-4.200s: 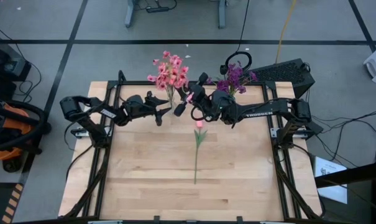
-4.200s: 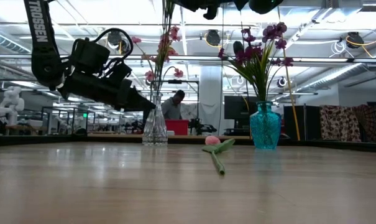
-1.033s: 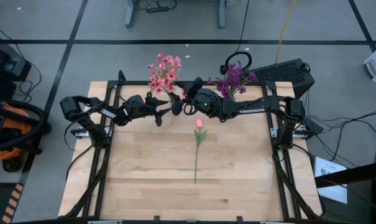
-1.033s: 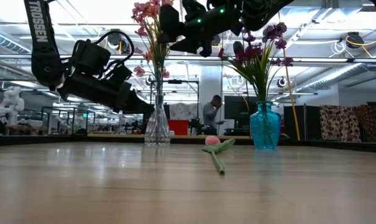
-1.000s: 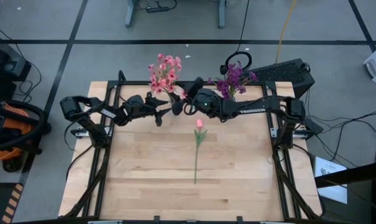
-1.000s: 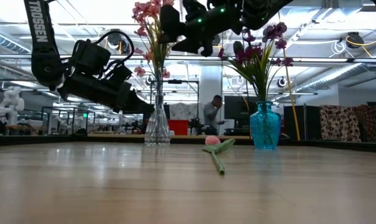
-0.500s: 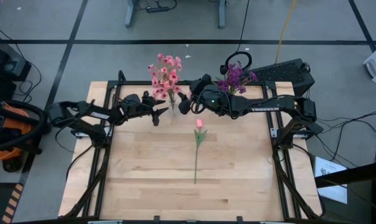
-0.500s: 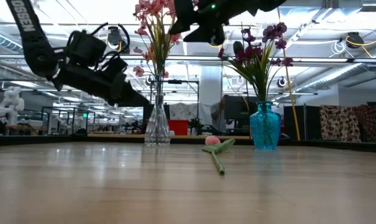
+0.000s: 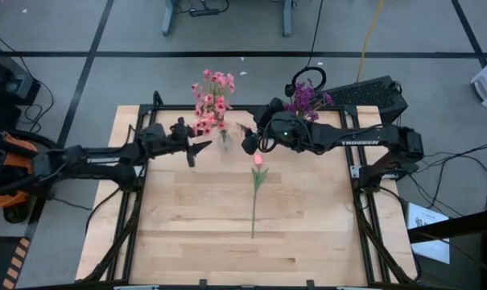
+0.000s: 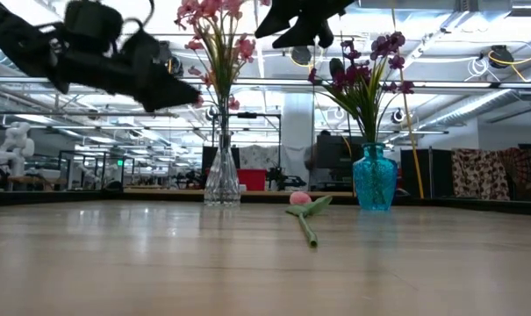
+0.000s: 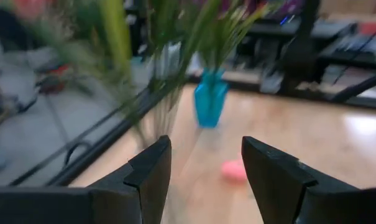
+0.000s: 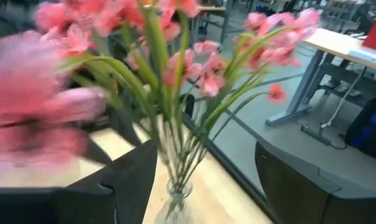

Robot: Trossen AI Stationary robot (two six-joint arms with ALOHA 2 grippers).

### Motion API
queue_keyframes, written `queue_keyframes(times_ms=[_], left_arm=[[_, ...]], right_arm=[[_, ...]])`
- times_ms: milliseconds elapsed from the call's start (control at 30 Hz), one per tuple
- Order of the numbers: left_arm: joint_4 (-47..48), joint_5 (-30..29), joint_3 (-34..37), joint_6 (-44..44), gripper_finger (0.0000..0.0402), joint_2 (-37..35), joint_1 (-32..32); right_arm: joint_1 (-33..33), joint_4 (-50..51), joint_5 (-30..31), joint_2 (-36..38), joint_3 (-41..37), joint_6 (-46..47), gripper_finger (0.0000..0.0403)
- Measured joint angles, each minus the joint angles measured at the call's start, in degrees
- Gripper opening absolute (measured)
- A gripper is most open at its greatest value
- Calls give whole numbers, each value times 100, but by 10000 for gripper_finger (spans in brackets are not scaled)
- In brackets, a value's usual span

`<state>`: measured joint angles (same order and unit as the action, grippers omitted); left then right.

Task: Sort flowers into vase by color
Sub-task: Put the pink flower into the transparent vase

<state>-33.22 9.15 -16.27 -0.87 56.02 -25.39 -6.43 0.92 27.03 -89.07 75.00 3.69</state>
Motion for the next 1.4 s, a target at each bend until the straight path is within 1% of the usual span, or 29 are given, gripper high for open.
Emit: queue_keyframes(times_ms=[100,133,300,367,567,667,767,833,933,1067,1267,1400], left_arm=[[-44,-41,0,51,202,-380,309],[-46,-175,0,45,202,-473,435],[-203,-1451,0,-389,202,-575,1090],[-392,-1743,-25,-572,202,-533,1290],[-1174,-2300,-131,-1161,202,-310,1685],[-1342,-2529,-255,-1326,202,-63,1705],[-1359,-2564,-467,-1349,200,275,1706],[-1417,-2696,-573,-1439,190,522,1711],[-1809,-3014,-634,-1669,163,824,1739],[-2229,-3122,-691,-1797,120,1045,1764],[-2169,-3121,-935,-1809,65,1183,1741],[-2131,-3119,-951,-1805,33,1339,1662]], right_arm=[[143,188,1,106,-2,-3,263],[204,242,38,172,-2,-3,263],[614,770,717,582,-2,-79,263],[816,1076,914,757,-2,-34,263],[1475,1899,1136,996,0,607,263],[1869,2110,1539,987,0,793,263],[2218,2129,2043,903,0,862,263],[2418,2132,2316,833,0,899,263],[2656,2131,2683,715,0,917,263],[2859,2153,2960,537,0,921,263],[2946,2176,3010,476,0,1070,263],[2948,2195,3001,476,-1,1229,263]])
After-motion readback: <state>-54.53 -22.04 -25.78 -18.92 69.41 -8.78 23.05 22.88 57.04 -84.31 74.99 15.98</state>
